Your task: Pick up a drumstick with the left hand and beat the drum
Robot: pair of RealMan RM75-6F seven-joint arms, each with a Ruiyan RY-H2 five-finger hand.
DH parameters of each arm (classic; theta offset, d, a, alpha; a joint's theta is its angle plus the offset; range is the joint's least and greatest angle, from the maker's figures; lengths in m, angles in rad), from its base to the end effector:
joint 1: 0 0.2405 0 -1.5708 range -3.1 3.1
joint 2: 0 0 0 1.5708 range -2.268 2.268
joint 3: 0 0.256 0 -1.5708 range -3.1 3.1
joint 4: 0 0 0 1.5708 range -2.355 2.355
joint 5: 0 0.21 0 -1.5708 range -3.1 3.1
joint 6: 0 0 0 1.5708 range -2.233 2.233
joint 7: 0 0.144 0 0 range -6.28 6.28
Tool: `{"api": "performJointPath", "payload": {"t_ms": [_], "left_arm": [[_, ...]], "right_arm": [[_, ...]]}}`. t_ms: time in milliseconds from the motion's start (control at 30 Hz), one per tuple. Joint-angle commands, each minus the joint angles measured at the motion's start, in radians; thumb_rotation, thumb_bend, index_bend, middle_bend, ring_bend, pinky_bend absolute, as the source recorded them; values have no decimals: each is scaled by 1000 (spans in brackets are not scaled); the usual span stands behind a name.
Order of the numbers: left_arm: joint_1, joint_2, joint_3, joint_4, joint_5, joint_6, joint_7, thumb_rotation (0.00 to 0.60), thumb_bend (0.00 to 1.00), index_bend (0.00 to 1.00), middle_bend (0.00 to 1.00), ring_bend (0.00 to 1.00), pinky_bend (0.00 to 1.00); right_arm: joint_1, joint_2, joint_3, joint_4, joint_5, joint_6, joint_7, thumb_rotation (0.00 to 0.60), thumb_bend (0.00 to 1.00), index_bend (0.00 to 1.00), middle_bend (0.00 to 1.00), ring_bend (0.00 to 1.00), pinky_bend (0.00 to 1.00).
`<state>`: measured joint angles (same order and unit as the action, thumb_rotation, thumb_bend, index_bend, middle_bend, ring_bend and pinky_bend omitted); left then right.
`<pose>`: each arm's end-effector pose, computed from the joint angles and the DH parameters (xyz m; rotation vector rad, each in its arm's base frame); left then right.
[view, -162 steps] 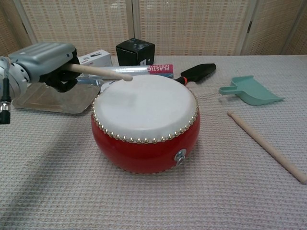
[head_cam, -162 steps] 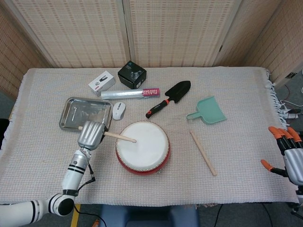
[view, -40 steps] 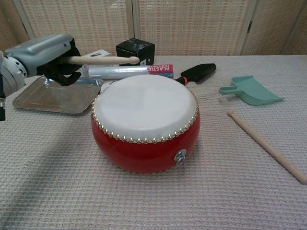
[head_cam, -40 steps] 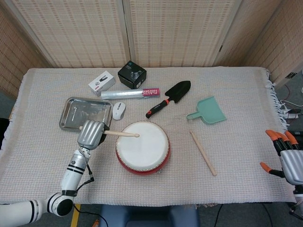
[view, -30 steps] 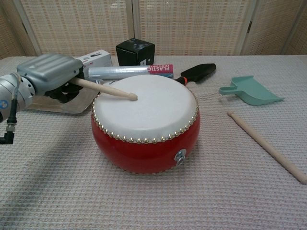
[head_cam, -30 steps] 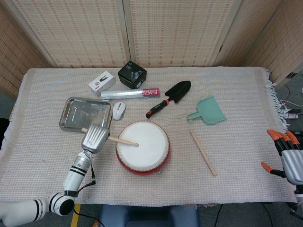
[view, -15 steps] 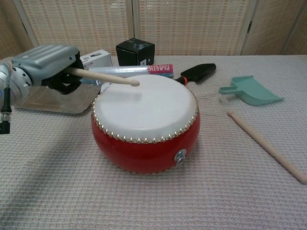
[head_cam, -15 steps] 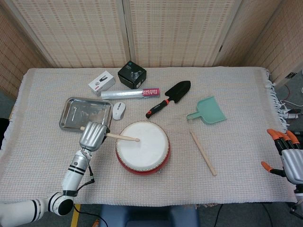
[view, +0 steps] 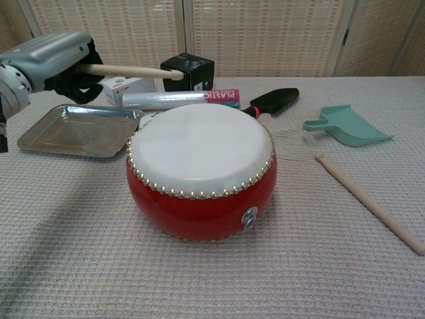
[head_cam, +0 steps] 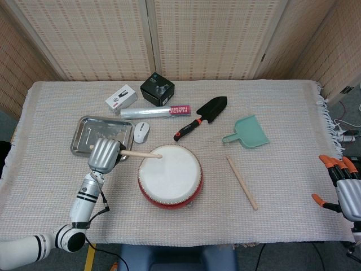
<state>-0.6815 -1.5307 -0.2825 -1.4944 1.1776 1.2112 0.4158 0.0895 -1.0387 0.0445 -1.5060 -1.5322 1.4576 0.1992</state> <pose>-0.1404 0.3597 0.0427 -1.5794 -0.7373 -1.0891 -0.3340 -0.1834 0.1920 1.4091 -0.9216 0.9136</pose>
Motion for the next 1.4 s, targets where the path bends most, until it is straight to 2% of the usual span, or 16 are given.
{"api": "performJointPath", "payload": {"t_ms": [33,167,300,433,533,767,867,1033,1233,1333,1400], "left_arm": [[-26,12,-37,106,-18,-40,-57,600,650,1000,1000,1000,1000],[-66,-1,-34,247,-21,-109,-75,600,650,1000,1000,1000,1000],[-114,-42,-26,426,-21,-227,-182,600,650,1000,1000,1000,1000],[-164,-81,12,604,13,-351,-265,600,650,1000,1000,995,1000],[-192,-116,9,693,2,-419,-319,600,639,1000,1000,984,1000],[-249,-197,20,875,2,-535,-383,600,583,1000,1000,957,1000],[-254,-207,23,898,2,-549,-389,600,580,1000,994,941,1000],[-282,-271,24,1051,-14,-628,-400,600,569,1000,916,855,952],[-305,-304,16,1144,-22,-675,-403,600,569,996,838,778,867],[-312,-309,16,1167,-23,-705,-401,600,569,953,783,723,828],[-316,-312,16,1177,-24,-725,-400,600,568,878,704,645,780]], "right_arm": [[-1,4,1,-3,3,2,1,600,181,0,88,0,0],[-6,6,1,-6,8,4,-1,600,181,0,89,0,0],[-10,4,-1,-6,9,7,-4,600,181,0,89,0,0],[-11,1,1,-7,17,2,-5,600,181,0,89,0,0],[-12,-1,3,-9,26,-2,-10,600,180,0,89,0,0],[-7,-8,7,-14,34,-14,-25,600,181,0,89,0,0],[-6,-7,8,-16,36,-16,-28,600,181,0,89,0,0],[-4,2,15,-36,53,-24,-44,600,181,0,89,0,0],[-6,-2,16,-39,61,-26,-53,600,182,0,89,0,0],[-4,-1,19,-43,65,-30,-57,600,181,0,89,0,0],[-5,-1,18,-46,67,-32,-60,600,181,0,89,0,0]]}}
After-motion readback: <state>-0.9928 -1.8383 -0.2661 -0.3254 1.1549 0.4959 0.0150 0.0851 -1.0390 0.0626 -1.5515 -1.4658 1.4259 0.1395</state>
